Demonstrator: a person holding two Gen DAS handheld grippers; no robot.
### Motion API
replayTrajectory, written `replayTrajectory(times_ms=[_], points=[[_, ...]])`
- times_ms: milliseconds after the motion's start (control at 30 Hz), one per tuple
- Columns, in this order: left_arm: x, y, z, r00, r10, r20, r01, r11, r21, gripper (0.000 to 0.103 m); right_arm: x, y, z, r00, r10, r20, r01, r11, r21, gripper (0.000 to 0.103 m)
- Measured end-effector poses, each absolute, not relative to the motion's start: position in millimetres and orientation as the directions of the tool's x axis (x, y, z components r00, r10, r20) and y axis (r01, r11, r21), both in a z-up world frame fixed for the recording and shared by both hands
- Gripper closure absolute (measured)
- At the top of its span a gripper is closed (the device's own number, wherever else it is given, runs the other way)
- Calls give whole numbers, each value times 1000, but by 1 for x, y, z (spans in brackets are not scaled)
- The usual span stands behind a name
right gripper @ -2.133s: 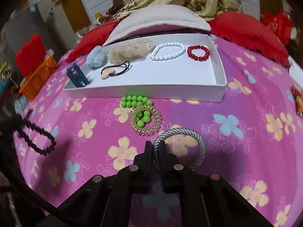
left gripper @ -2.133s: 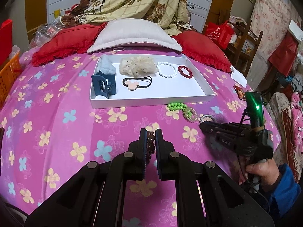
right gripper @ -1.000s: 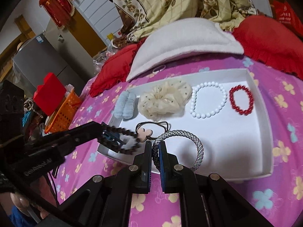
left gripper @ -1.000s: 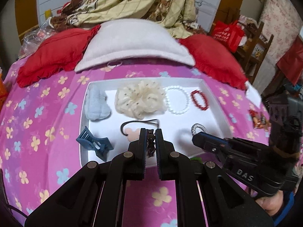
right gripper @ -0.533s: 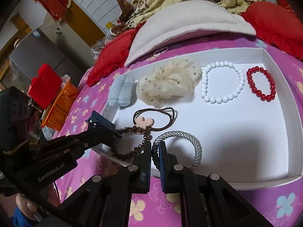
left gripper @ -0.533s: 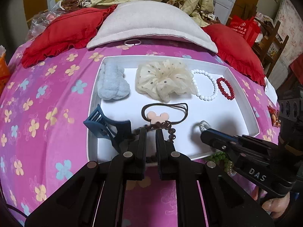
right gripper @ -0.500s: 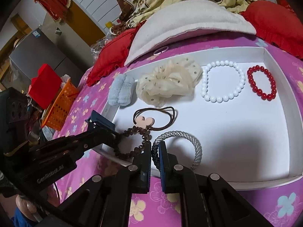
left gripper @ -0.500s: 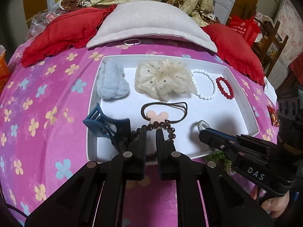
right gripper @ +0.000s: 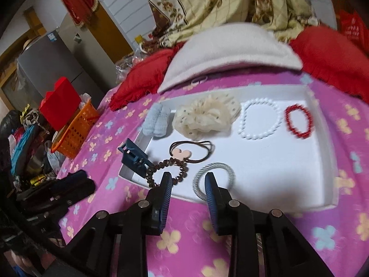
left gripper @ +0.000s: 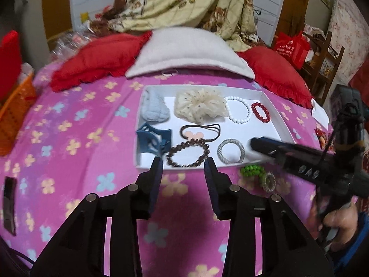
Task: Organize jewelry
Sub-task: 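Withdraw both tools toward the green and gold bracelets on the bed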
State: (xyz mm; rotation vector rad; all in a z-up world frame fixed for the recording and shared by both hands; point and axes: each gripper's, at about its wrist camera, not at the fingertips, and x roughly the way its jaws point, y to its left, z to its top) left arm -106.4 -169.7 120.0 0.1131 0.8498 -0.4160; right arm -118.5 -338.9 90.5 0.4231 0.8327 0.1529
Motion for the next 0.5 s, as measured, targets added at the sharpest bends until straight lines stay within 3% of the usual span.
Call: replayTrajectory(times_ms=[100, 300, 500], points=[[-129, -158, 123, 620, -295, -727, 385, 922, -46, 55, -144, -349, 93, 680, 221, -699, 66, 931, 360, 74], [-159, -147, 103, 583, -304, -753, 365, 926, -91, 55, -168, -368, 60, 627, 160, -763, 158, 933, 325, 74], [-173, -145, 90, 560, -289, -776, 354, 931, -91, 55, -146, -363, 34, 603, 206, -771, 161, 914, 371, 74]])
